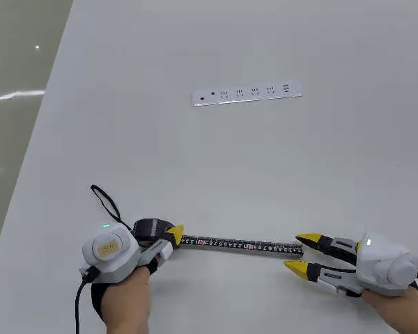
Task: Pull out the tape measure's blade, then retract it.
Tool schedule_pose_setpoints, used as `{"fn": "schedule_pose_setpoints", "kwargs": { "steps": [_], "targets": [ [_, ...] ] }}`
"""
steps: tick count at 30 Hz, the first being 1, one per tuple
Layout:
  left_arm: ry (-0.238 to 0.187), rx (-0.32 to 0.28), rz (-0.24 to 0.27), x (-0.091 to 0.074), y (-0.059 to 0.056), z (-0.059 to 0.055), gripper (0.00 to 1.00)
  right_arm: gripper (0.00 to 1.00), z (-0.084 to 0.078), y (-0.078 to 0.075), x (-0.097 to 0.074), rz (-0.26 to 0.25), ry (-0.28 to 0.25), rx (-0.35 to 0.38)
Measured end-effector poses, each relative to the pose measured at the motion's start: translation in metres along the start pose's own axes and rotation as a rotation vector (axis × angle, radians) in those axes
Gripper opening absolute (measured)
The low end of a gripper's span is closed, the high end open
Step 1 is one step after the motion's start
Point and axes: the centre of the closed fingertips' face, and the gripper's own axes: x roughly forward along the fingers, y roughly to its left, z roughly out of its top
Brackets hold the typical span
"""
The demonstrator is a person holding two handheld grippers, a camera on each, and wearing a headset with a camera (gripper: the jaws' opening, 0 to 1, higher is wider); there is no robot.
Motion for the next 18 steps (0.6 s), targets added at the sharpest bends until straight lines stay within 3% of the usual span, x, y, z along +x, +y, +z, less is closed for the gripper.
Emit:
{"fn": "schedule_pose_setpoints", "kwargs": {
  "steps": [18],
  "targets": [
    [-0.001, 0.011, 0.019, 0.0015, 0.0036, -0.0004, 0.63, 0.26, -0.0093, -0.0029, 0.0026, 0.015, 0.022, 0.002]
  ]
}}
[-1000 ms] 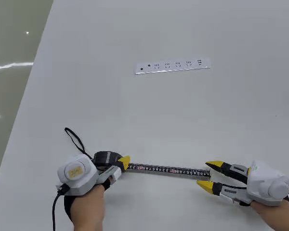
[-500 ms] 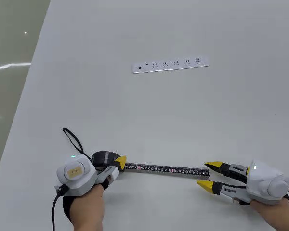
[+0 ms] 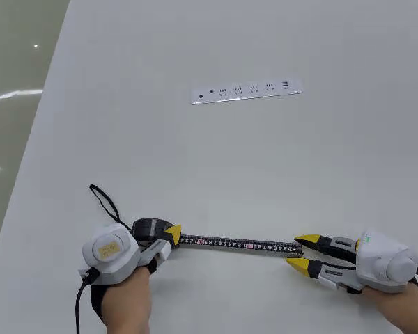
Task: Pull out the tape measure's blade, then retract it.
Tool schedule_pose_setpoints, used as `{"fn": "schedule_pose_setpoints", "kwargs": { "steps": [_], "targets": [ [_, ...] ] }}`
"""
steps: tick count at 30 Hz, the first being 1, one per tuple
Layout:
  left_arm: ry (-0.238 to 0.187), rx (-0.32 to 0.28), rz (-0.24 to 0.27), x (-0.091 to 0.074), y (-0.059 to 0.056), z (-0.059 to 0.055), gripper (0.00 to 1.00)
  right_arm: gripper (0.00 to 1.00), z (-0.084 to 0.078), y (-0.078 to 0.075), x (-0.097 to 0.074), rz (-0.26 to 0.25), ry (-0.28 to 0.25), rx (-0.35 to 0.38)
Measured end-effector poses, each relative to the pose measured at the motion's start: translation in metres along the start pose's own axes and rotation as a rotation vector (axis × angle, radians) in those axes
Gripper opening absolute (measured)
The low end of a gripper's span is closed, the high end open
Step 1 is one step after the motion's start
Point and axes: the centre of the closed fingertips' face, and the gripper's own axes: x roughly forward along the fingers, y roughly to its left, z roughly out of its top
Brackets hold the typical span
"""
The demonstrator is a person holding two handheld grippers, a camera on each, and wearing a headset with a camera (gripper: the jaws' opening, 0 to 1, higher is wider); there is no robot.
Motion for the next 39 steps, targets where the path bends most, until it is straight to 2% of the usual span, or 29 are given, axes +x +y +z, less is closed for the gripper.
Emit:
{"fn": "schedule_pose_setpoints", "kwargs": {
  "steps": [11, 14, 21, 32, 39],
  "targets": [
    [0.001, 0.000, 0.000, 0.0003, 0.0001, -0.0003, 0.63, 0.21, -0.0021, -0.0037, -0.0011, 0.007, -0.001, 0.025],
    [0.002, 0.004, 0.002, 0.0003, -0.0001, -0.0007, 0.63, 0.17, -0.0027, -0.0050, -0.0013, 0.006, 0.003, 0.014],
    [0.003, 0.007, 0.003, 0.0013, 0.0004, -0.0008, 0.63, 0.17, -0.0060, -0.0056, -0.0006, 0.014, 0.010, 0.009],
    [0.002, 0.009, 0.005, 0.0016, 0.0009, -0.0014, 0.63, 0.15, -0.0057, -0.0066, -0.0003, 0.020, -0.005, 0.005],
    [-0.002, 0.013, 0.012, 0.0014, 0.0011, -0.0017, 0.63, 0.14, -0.0074, -0.0078, -0.0004, 0.010, -0.036, 0.016]
  ]
}}
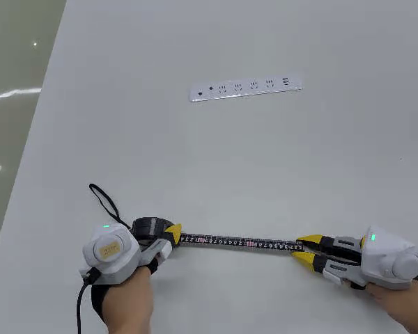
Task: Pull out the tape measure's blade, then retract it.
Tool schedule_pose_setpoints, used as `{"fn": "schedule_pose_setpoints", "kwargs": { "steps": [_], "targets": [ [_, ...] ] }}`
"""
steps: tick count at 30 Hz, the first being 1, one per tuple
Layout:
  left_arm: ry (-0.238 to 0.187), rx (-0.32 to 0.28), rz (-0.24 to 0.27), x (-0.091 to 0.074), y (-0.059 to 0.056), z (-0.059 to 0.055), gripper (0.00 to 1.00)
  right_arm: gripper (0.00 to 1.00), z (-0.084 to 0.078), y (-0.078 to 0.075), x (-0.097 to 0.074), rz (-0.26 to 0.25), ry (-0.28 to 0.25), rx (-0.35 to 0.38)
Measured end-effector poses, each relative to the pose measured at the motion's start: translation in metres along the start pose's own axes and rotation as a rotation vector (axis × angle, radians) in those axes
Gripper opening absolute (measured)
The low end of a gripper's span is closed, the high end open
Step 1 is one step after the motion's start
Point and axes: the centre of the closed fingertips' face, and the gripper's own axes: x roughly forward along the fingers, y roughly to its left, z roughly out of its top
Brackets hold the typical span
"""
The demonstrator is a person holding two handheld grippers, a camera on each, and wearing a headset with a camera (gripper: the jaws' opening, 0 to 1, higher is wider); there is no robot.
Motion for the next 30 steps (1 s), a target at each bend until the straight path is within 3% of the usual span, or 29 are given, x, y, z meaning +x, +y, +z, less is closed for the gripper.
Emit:
{"fn": "schedule_pose_setpoints", "kwargs": {
  "steps": [30],
  "targets": [
    [0.005, -0.001, 0.001, 0.000, 0.000, 0.000, 0.61, 0.13, 0.006, 0.010, 0.011, 0.017, -0.012, -0.006]
  ]
}}
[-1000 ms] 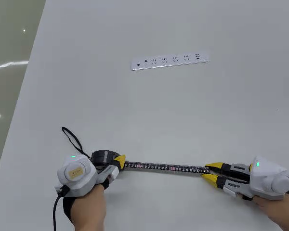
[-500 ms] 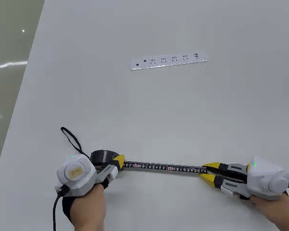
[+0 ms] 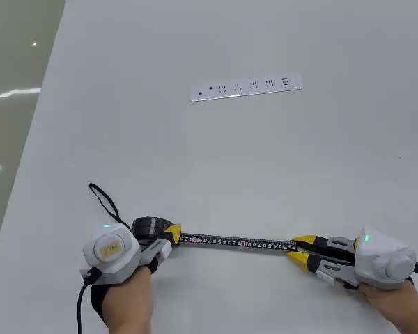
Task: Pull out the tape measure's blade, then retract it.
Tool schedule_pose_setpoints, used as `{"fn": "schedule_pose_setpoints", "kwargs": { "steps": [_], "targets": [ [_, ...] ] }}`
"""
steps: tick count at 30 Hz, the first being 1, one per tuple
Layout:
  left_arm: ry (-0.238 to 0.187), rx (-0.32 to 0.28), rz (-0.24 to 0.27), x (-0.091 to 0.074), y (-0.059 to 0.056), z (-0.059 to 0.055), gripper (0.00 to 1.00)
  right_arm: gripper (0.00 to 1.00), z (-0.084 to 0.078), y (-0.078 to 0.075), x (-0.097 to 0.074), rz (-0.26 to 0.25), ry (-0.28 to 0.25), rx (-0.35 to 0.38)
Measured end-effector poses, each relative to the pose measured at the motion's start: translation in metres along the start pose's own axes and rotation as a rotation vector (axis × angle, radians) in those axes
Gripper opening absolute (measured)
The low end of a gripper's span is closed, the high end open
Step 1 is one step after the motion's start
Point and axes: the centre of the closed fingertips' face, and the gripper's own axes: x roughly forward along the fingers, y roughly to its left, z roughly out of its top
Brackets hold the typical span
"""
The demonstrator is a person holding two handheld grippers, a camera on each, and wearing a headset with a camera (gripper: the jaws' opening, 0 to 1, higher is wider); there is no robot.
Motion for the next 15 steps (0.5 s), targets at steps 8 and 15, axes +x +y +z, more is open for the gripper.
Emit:
{"fn": "schedule_pose_setpoints", "kwargs": {
  "steps": [8, 15],
  "targets": [
    [0.001, 0.001, -0.001, 0.000, 0.000, 0.000, 0.61, 0.13, 0.002, 0.003, 0.010, 0.013, -0.001, -0.006],
    [0.000, 0.002, -0.001, 0.000, 0.000, -0.001, 0.61, 0.13, 0.004, 0.008, 0.020, 0.026, 0.001, -0.016]
  ]
}}
